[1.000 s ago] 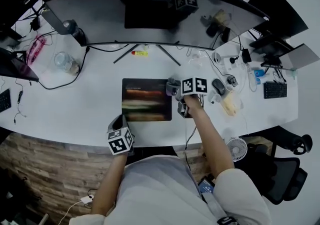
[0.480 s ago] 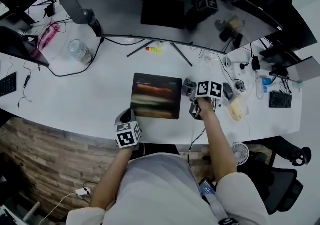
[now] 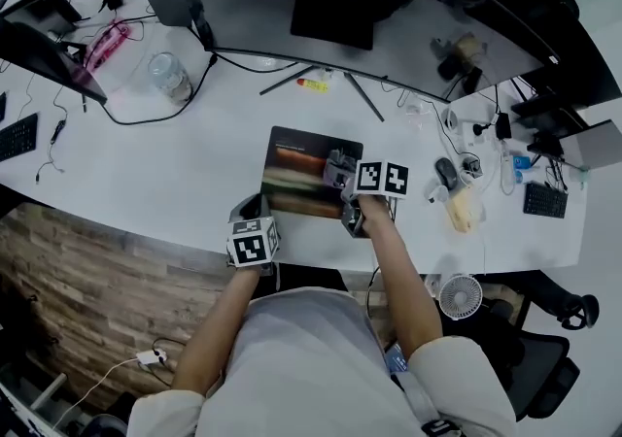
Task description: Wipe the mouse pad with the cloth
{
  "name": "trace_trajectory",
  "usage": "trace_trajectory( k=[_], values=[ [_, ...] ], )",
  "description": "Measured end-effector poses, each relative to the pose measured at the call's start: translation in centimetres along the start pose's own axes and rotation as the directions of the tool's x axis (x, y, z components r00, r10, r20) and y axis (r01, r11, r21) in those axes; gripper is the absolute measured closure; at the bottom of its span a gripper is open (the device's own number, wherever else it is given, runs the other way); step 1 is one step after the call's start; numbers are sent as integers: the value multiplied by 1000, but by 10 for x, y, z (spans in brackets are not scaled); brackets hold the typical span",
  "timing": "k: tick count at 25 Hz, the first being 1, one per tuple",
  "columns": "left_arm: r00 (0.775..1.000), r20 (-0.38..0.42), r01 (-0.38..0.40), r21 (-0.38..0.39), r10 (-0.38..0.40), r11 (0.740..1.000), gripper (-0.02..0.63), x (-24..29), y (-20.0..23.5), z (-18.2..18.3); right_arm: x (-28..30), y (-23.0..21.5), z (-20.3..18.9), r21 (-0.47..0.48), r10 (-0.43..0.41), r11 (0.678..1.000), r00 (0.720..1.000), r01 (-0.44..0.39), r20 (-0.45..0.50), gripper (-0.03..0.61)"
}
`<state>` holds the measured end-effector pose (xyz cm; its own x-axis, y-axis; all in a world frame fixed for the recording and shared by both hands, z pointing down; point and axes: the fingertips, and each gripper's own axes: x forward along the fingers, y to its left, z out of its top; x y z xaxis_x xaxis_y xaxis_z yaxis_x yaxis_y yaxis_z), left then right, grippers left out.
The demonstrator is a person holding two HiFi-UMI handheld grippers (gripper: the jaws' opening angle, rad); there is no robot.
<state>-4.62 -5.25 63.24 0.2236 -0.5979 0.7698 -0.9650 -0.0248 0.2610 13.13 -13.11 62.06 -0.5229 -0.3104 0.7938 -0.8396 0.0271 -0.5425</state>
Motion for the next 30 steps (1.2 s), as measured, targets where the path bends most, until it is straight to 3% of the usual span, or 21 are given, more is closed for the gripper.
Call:
trace_trajectory(
  k=[13,30],
  values=[
    [1000,5,-9,10,9,1000,614,0,2,-1,59,95,-24,-13,151,988,987,-151,-55,383],
    [1000,2,-14,11,14,1000,614,1,6,-4,87,125,-26,-1,207,978,975,-207,-77,383]
  ],
)
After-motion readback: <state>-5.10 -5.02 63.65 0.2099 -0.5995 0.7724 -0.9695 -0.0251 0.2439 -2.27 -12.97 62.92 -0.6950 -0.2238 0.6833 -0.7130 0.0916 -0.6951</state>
